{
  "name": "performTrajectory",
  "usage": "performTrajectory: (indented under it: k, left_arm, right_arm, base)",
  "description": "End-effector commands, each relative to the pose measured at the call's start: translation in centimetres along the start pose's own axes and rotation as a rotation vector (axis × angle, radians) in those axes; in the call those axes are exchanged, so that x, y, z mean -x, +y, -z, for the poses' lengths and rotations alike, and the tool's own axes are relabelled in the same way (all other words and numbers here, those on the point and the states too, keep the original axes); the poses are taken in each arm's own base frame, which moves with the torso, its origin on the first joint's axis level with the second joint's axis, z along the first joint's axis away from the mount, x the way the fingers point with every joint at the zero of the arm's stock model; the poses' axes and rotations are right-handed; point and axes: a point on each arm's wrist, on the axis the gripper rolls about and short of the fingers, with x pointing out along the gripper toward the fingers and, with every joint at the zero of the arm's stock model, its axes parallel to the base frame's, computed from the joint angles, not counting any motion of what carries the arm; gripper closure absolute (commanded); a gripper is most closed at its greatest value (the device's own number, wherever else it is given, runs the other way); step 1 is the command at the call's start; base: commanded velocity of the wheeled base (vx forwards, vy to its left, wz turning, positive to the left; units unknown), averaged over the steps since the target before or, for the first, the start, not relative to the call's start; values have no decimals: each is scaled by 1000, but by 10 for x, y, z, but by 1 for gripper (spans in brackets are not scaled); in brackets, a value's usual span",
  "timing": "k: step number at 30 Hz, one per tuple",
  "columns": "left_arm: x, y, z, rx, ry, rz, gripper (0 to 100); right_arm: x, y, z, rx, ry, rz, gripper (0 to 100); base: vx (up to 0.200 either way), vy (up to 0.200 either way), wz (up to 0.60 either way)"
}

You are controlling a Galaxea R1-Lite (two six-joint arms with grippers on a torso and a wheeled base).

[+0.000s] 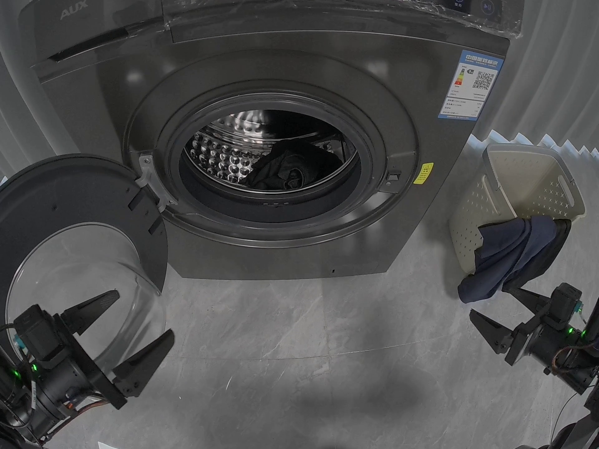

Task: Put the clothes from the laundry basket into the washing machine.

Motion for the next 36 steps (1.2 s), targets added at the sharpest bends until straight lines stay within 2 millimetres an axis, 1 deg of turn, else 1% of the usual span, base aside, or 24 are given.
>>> performTrajectory:
  k: [1, 5, 8, 9, 10, 11, 12, 14, 15, 16, 17, 18, 20, 21, 23, 24, 25, 28, 30, 31, 33, 36]
  left_arm:
    - [43, 13, -3, -23, -73, -86, 0]
    - [66, 18, 7, -32, -33, -147, 0]
    - [82, 20, 12, -31, -60, -179, 0]
    - [83, 20, 13, -30, -62, -181, 0]
    - [92, 20, 16, -30, -81, -196, 0]
    - [97, 20, 18, -31, -92, -197, 0]
    - [97, 20, 18, -31, -92, -197, 0]
    - [110, 19, 30, -31, -95, -215, 0]
    - [110, 19, 30, -31, -95, -215, 0]
    - [118, 18, 42, -29, -83, -244, 0]
    - [119, 18, 44, -30, -81, -245, 0]
    - [124, 17, 53, -31, -89, -245, 0]
    - [129, 15, 61, -30, -97, -247, 0]
    - [129, 15, 61, -30, -97, -247, 0]
    - [130, 15, 67, -3, -57, -286, 0]
    - [130, 16, 68, 12, -51, -300, 0]
    - [130, 16, 69, 26, -43, -316, 0]
    - [130, 16, 73, 31, -12, -331, 0]
    - [129, 16, 74, 20, -2, -403, 0]
    - [129, 15, 74, 18, -2, -413, 0]
    - [129, 15, 74, 7, -5, -488, 0]
    - [130, 15, 74, -1, -11, -586, 0]
  right_arm:
    - [47, -8, -5, 12, -76, 53, 0]
    - [75, -13, 3, 11, -70, 104, 0]
    - [94, -17, 10, 2, -84, 164, 0]
    - [96, -17, 10, 1, -87, 167, 0]
    - [108, -19, 15, -2, -112, 205, 0]
    - [114, -19, 18, -4, -124, 221, 0]
    - [114, -19, 18, -4, -124, 221, 0]
    - [128, -18, 28, -6, -145, 246, 0]
    - [128, -18, 28, -6, -145, 246, 0]
    - [136, -18, 35, -7, -166, 260, 0]
    - [137, -18, 36, -9, -171, 261, 0]
    - [143, -17, 42, -11, -183, 277, 0]
    - [148, -16, 49, -12, -190, 297, 0]
    - [148, -16, 49, -12, -190, 297, 0]
    - [154, -15, 62, -31, -177, 339, 0]
    - [154, -15, 64, -42, -162, 349, 0]
    - [154, -16, 64, -58, -158, 357, 0]
    - [154, -16, 64, -75, -158, 387, 0]
    - [154, -17, 65, -67, -161, 480, 0]
    - [155, -17, 65, -66, -162, 485, 0]
    - [156, -13, 66, -38, -185, 527, 0]
    - [158, -11, 70, -9, -191, 451, 0]
  base:
    - [0, 0, 0]
    - [0, 0, 0]
    - [-67, 0, 0]
    - [-200, 0, 0]
    - [-200, 0, 0]
    - [0, 0, 0]
    - [0, 0, 0]
    - [-100, 0, 0]
    - [-200, 0, 0]
    - [-200, 0, 0]
    - [0, 0, 0]
    - [0, 0, 0]
    - [0, 0, 0]
    - [0, 0, 0]
    - [0, 0, 0]
    - [0, 0, 0]
    - [0, 0, 0]
    - [0, -200, 0]
    - [0, -200, 0]
    - [0, -200, 0]
    - [0, -200, 0]
    - [0, -200, 0]
